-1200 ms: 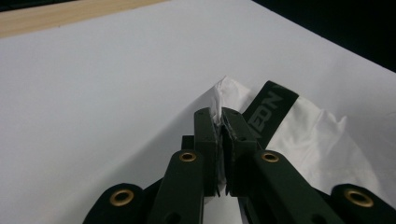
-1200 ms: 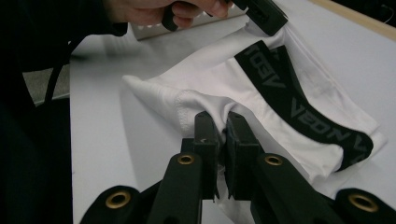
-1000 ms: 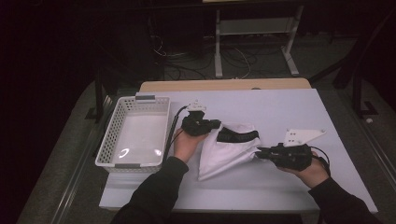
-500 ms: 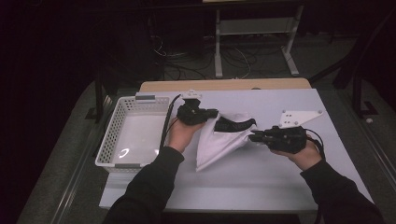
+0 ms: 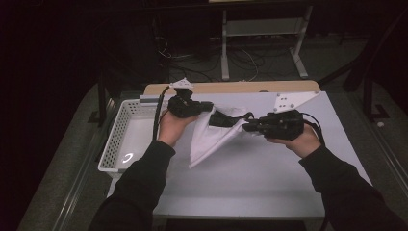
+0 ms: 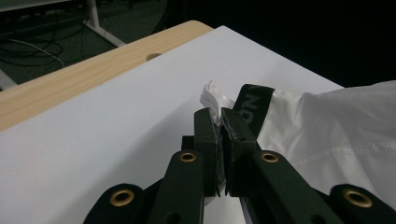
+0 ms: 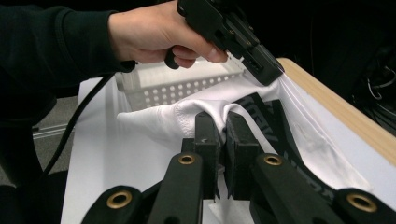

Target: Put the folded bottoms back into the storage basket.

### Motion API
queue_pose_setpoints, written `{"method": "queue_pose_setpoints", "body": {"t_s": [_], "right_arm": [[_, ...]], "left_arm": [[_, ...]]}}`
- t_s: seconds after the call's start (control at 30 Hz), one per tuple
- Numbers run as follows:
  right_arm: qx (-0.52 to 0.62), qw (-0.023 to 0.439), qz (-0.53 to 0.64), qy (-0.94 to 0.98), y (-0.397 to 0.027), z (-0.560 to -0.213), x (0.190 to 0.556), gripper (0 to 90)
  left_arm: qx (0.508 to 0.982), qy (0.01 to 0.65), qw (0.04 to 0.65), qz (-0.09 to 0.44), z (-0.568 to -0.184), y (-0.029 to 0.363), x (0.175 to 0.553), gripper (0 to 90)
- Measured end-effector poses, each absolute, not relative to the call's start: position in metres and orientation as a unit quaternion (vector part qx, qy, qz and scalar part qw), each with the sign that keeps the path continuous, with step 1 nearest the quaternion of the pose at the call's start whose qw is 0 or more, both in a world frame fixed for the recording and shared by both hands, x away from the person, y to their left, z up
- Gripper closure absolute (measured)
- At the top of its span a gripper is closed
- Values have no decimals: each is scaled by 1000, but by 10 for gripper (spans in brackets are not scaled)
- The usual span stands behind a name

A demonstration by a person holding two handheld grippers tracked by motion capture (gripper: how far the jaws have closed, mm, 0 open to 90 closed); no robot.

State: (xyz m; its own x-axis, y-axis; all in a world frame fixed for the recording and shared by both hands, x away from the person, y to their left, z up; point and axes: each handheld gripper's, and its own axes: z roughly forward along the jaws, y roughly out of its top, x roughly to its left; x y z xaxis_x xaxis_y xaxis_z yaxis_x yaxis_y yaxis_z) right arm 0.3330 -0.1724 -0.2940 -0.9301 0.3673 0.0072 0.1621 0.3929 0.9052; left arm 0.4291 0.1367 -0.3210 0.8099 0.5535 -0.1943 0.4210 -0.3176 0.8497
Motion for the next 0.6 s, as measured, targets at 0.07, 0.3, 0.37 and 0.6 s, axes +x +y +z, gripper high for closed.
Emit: {"method": "queue_pose_setpoints", "body": {"t_s": [0.07, 0.3, 0.37, 0.6], "right_arm": [[152, 95, 530, 829, -165, -290, 335, 840], [129, 92, 532, 831, -139, -279, 344, 840], [126, 87, 533, 832, -132, -278, 347, 840], [116, 74, 540, 830, -109, -274, 357, 840]], "left_arm": [[806, 303, 504, 68, -316, 143, 430, 857], [795, 314, 513, 79, -302, 165, 432, 857], [794, 315, 513, 84, -299, 172, 433, 857], [792, 322, 506, 110, -292, 197, 432, 857]]}}
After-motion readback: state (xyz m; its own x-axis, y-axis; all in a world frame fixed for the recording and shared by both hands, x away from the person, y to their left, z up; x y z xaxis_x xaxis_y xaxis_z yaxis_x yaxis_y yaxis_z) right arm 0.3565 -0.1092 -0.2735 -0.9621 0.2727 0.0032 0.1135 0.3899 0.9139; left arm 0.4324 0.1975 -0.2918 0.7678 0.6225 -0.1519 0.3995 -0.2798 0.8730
